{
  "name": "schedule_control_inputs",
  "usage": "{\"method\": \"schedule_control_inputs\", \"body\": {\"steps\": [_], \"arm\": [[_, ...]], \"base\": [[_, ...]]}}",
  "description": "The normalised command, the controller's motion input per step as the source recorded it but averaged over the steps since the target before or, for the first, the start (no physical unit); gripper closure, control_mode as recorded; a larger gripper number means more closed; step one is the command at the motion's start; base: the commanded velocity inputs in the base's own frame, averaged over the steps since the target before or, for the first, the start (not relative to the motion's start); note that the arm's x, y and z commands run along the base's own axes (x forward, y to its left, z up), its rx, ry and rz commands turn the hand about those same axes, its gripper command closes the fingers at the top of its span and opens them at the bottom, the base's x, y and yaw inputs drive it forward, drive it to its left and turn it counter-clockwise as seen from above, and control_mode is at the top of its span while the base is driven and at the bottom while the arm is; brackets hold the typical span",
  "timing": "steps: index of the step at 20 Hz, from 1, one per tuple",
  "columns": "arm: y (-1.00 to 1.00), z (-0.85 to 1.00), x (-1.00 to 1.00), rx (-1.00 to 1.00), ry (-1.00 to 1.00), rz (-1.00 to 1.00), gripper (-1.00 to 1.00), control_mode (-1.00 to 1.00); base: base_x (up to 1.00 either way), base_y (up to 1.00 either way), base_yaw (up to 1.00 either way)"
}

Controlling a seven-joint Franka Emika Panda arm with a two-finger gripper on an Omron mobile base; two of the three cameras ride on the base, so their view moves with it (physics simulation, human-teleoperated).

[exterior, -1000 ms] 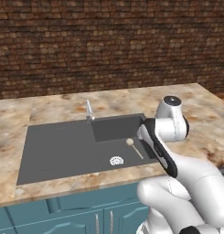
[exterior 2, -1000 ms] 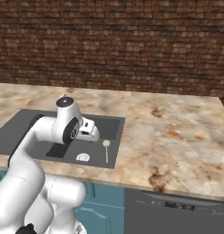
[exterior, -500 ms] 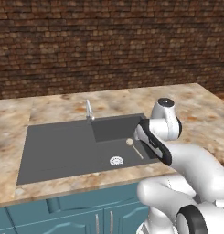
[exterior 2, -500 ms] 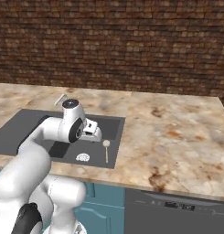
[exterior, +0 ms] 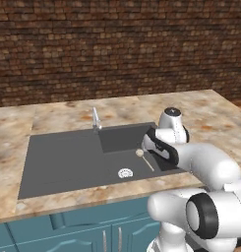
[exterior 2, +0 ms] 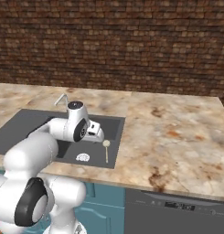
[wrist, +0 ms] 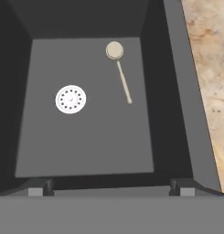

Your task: Pick up the dish brush and dish brush from the sink, and place them back in the cabinet, and close the cabinet door.

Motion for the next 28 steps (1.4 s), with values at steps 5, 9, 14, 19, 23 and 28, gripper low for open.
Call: {"method": "schedule_control_inputs", "body": {"steps": [5, 9, 14, 19, 23, 28], "arm": [[0.0, -0.25, 0.28, 0.0, 0.05, 0.0, -1.0, -1.0], [0.0, -0.2, 0.25, 0.0, 0.07, 0.0, -1.0, -1.0], [0.0, -0.2, 0.24, 0.0, 0.08, 0.0, -1.0, -1.0], [0.0, -0.16, 0.19, 0.0, 0.1, 0.0, -1.0, -1.0], [-0.01, -0.22, 0.17, 0.0, 0.09, 0.0, -1.0, -1.0], [-0.01, -0.29, 0.17, 0.0, 0.05, 0.0, -1.0, -1.0]], "base": [[0.0, 0.0, 0.0], [0.0, 0.0, 0.0], [0.0, 0.0, 0.0], [0.0, 0.0, 0.0], [0.0, 0.0, 0.0], [0.0, 0.0, 0.0]]}}
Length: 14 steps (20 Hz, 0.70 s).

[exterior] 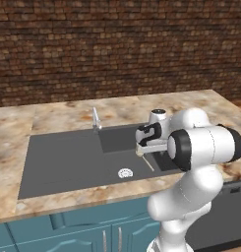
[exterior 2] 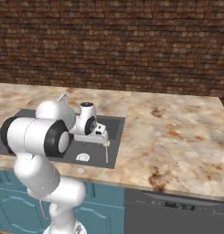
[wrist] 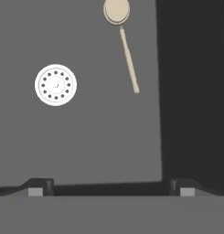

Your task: Pick up the dish brush and dish brush from the sink, and place them back in the cabinet, and close the cabinet door.

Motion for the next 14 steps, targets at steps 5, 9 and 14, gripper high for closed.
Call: {"method": "schedule_control_inputs", "body": {"steps": [5, 9, 14], "arm": [[0.0, -0.31, 0.14, 0.0, 0.03, 0.0, -1.0, -1.0], [0.0, -0.3, 0.16, 0.0, 0.02, 0.0, -1.0, -1.0], [0.0, -0.27, 0.2, 0.0, 0.01, 0.0, -1.0, -1.0]], "base": [[0.0, 0.0, 0.0], [0.0, 0.0, 0.0], [0.0, 0.0, 0.0]]}}
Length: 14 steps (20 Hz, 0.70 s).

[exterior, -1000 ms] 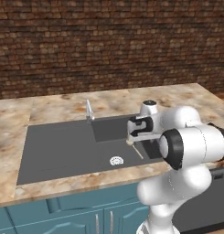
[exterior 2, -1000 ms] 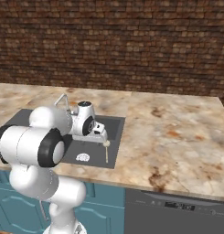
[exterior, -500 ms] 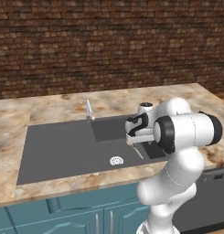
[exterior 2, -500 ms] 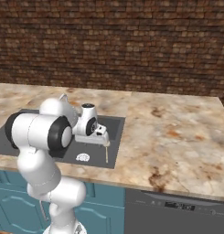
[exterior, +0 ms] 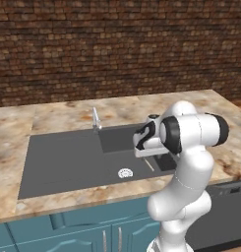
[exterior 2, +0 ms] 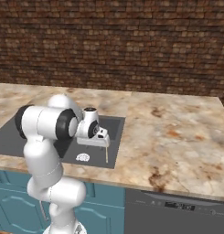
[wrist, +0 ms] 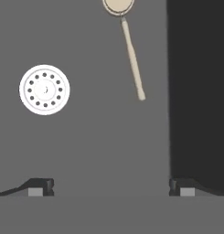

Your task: Pick up the dish brush and dish brush from the sink, and place them back in the cabinet, and close the cabinet door.

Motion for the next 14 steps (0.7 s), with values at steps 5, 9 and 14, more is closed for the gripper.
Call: {"method": "schedule_control_inputs", "body": {"steps": [5, 9, 14], "arm": [[0.0, -0.22, 0.23, 0.0, 0.0, 0.0, -1.0, -1.0], [-0.01, -0.24, 0.25, 0.0, 0.0, 0.0, -1.0, -1.0], [-0.02, -0.23, 0.26, 0.0, 0.0, 0.0, -1.0, -1.0]], "base": [[0.0, 0.0, 0.0], [0.0, 0.0, 0.0], [0.0, 0.0, 0.0]]}}
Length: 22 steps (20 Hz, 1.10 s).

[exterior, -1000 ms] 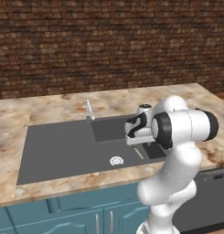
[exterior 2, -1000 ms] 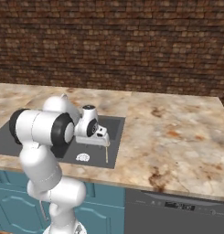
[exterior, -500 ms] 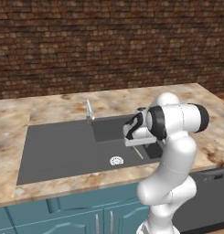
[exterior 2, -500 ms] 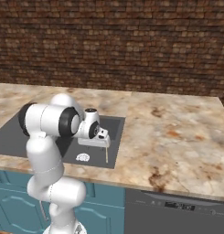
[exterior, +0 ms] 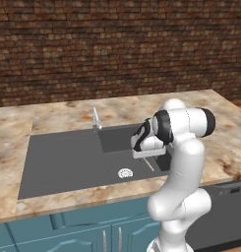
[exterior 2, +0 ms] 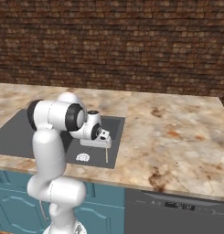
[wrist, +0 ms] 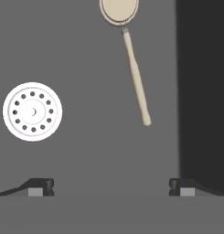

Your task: Pick up the dish brush and dish brush from the sink, and place them back in the cabinet, and close the cabinet door.

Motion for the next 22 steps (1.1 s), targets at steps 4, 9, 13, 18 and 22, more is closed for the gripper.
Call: {"method": "schedule_control_inputs", "body": {"steps": [4, 9, 13, 18, 22], "arm": [[-0.05, -0.24, 0.27, 0.0, 0.0, 0.0, -1.0, -1.0], [-0.07, -0.2, 0.27, 0.0, 0.0, 0.0, -1.0, -1.0], [-0.06, -0.2, 0.31, 0.0, 0.0, 0.0, -1.0, -1.0], [-0.08, -0.18, 0.34, 0.0, 0.0, 0.0, -1.0, -1.0], [-0.07, -0.21, 0.32, 0.0, 0.0, 0.0, -1.0, -1.0]], "base": [[0.0, 0.0, 0.0], [0.0, 0.0, 0.0], [0.0, 0.0, 0.0], [0.0, 0.0, 0.0], [0.0, 0.0, 0.0]]}}
